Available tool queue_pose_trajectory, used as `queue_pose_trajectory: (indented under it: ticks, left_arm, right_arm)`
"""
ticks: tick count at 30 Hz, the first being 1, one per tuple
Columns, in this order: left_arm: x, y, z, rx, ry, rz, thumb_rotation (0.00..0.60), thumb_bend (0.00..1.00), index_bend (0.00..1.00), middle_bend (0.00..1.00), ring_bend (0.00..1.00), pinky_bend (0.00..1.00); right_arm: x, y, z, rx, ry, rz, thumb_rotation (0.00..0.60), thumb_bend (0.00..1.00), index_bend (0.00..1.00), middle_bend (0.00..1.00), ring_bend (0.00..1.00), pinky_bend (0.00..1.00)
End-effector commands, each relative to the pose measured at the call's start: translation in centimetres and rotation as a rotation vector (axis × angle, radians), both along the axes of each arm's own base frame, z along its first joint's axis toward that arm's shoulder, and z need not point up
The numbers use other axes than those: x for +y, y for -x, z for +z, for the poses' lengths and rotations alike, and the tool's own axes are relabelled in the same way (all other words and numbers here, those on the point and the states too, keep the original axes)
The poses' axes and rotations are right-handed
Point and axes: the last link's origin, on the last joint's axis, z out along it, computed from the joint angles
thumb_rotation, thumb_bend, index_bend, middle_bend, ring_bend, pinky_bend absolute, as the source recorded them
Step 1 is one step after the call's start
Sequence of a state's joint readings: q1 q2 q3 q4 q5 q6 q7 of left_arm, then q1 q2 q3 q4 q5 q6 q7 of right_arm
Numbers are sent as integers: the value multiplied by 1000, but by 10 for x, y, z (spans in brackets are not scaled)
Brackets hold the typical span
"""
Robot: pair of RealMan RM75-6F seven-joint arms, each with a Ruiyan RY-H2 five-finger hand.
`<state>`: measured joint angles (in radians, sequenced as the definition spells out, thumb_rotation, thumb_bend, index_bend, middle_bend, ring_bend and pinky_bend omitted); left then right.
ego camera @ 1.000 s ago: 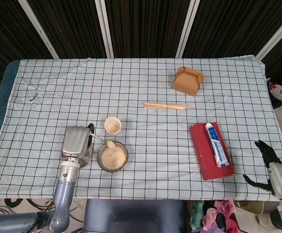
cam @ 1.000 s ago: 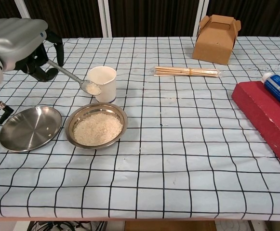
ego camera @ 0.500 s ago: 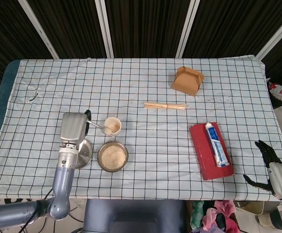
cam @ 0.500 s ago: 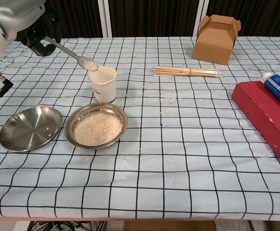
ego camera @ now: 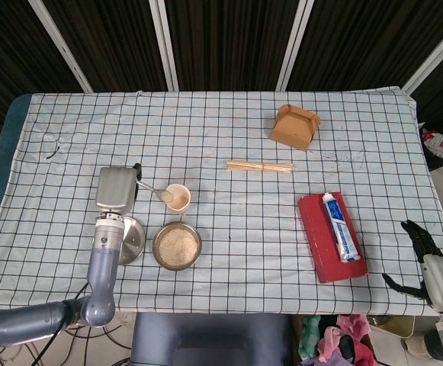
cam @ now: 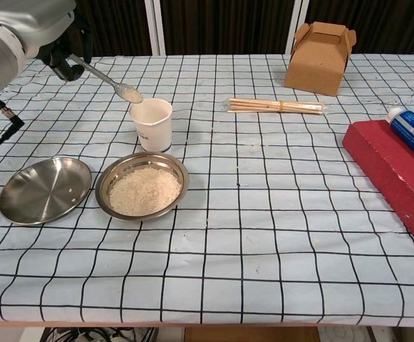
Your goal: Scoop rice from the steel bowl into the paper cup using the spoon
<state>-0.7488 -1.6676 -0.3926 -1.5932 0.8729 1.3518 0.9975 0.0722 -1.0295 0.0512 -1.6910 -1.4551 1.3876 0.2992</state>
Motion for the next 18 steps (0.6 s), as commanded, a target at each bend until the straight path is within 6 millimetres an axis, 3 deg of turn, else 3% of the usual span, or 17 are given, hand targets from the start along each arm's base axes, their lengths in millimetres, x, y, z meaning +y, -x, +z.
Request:
queue_pose_trajectory:
  ticks: [1, 18]
  left_arm:
    - [6, -3, -5, 33, 8, -4, 600, 505, 801, 1000, 1000, 1000]
    - [22, -28, -14, 302, 34, -107, 600, 506, 800, 1000, 1000, 1000]
  right_arm:
    - [0, 0, 0, -2, 1, -2, 600, 162, 0, 0, 0, 176]
    - [0, 0, 1, -16, 3, -6, 600, 163, 0, 0, 0, 176]
